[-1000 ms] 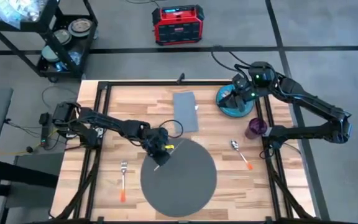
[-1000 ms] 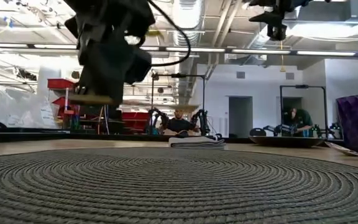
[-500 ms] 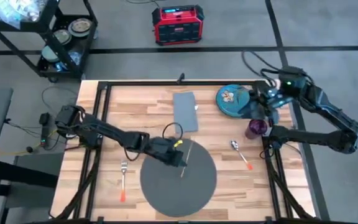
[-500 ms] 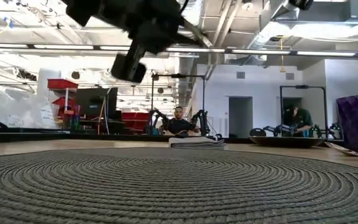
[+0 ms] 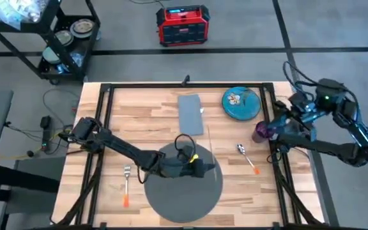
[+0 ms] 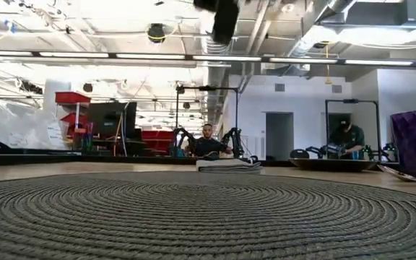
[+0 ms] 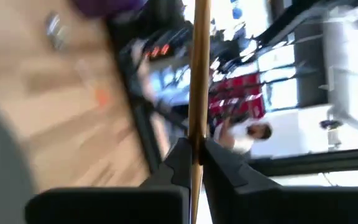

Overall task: Set table place
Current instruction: Put the gold table knife on the gray table mat

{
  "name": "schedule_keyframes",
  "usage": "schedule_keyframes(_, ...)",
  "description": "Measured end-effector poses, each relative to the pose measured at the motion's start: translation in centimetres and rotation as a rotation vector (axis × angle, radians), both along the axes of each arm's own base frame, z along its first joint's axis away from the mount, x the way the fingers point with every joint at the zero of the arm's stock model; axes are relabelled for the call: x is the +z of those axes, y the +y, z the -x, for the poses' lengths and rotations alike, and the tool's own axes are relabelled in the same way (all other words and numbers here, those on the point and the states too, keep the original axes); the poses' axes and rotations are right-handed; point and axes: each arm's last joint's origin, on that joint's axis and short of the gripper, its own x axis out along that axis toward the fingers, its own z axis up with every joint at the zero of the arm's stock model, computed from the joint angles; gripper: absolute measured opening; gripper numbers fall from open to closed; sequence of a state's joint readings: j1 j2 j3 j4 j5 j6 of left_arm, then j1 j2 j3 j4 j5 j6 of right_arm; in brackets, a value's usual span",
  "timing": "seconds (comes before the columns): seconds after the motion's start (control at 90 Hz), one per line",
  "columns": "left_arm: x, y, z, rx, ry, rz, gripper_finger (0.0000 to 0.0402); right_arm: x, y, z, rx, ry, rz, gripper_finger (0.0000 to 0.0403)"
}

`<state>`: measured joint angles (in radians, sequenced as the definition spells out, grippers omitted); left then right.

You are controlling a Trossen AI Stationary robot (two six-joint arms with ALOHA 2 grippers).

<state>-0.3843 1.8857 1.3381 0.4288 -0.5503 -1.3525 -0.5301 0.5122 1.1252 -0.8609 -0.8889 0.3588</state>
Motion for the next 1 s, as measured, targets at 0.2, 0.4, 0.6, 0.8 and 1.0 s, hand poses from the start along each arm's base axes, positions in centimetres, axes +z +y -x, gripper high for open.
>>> schedule_keyframes(0.2, 2.0, -0.1, -0.1, -0.012, -0.147, -0.086, 0.0, 0.0, 0.5, 0.8, 0.006, -0.017, 0.005, 0.0137)
schedule_keyframes(0.4, 1.9, -0.2, -0.1, -0.022, -0.141, -0.085, 0.0, -0.2, 0.7, 1.0, 0.032, -0.003, -0.013, 0.0137)
schedule_keyframes(0.6, 1.9, -0.2, -0.1, -0.022, -0.138, -0.094, 0.0, -0.2, 0.7, 1.0, 0.039, -0.007, -0.013, 0.0137)
schedule_keyframes(0.8, 0.7, -0.2, 0.0, -0.022, -0.028, -0.049, 0.0, -0.2, 0.7, 1.0, 0.04, -0.012, -0.005, 0.0137)
schedule_keyframes(1.0, -2.1, 0.1, 0.8, 0.062, 0.293, 0.144, 0.0, -0.1, 0.7, 1.0, 0.041, -0.017, -0.001, 0.0137)
